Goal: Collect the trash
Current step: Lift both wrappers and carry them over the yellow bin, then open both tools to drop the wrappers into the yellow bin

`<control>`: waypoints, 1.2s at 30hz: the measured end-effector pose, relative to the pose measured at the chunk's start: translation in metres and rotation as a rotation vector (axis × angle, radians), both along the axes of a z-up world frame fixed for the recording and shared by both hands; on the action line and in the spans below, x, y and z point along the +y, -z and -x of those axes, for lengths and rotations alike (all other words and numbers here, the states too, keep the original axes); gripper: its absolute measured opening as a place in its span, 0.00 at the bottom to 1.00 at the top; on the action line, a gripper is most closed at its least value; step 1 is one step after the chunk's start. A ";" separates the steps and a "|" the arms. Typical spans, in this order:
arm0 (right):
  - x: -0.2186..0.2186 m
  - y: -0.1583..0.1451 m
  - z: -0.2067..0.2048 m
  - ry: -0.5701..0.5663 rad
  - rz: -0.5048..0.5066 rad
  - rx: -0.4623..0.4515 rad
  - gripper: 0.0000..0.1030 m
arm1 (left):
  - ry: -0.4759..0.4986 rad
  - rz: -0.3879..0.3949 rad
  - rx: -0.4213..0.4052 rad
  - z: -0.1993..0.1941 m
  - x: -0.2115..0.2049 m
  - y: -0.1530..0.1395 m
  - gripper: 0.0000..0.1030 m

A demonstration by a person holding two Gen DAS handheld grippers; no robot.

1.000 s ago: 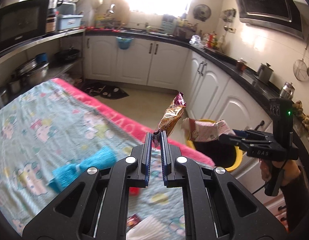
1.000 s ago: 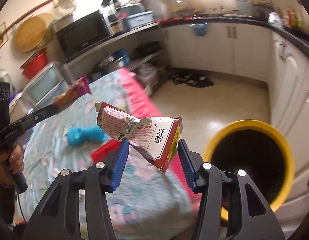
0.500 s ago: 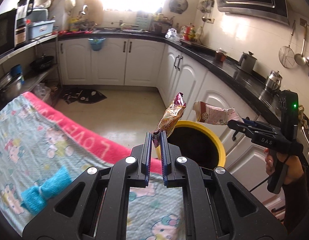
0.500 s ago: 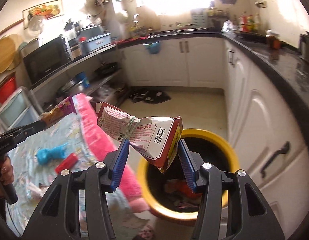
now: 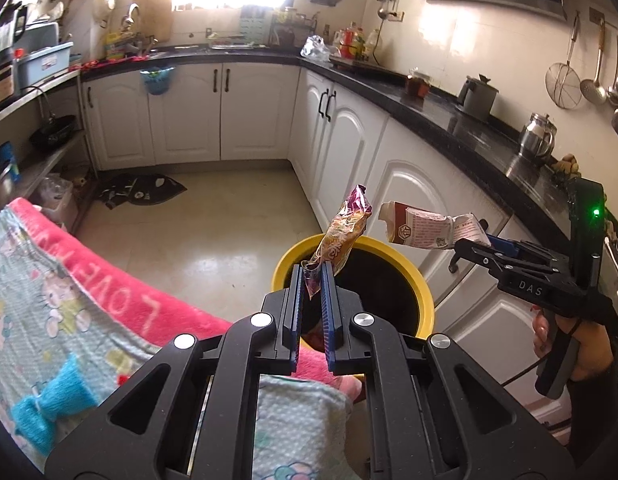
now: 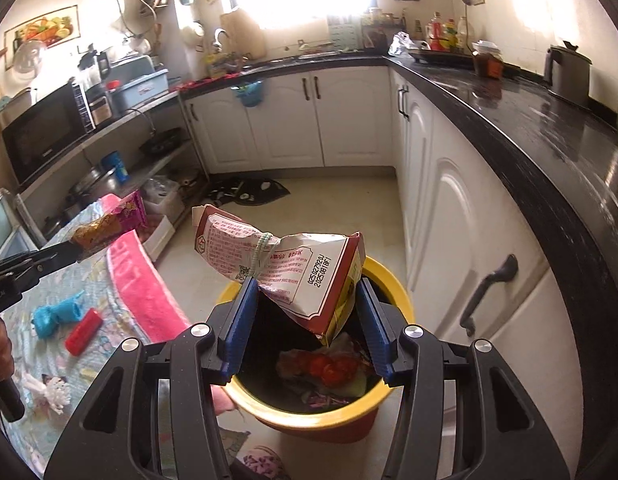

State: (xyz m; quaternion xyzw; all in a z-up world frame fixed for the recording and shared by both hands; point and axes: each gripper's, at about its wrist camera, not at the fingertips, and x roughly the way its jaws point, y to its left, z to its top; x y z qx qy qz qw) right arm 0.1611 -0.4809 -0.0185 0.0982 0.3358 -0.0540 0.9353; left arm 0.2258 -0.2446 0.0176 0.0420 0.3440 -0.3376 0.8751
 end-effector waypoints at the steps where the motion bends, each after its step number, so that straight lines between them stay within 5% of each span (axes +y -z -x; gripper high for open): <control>1: -0.002 0.002 0.001 0.005 0.007 0.005 0.47 | 0.004 -0.004 0.004 -0.001 -0.003 0.002 0.05; 24: -0.003 0.063 -0.026 -0.011 0.034 0.175 0.37 | 0.039 -0.072 0.113 -0.032 -0.065 0.053 0.06; 36: -0.001 0.057 -0.022 0.002 0.044 0.176 0.38 | 0.037 -0.073 0.150 -0.036 -0.064 0.065 0.38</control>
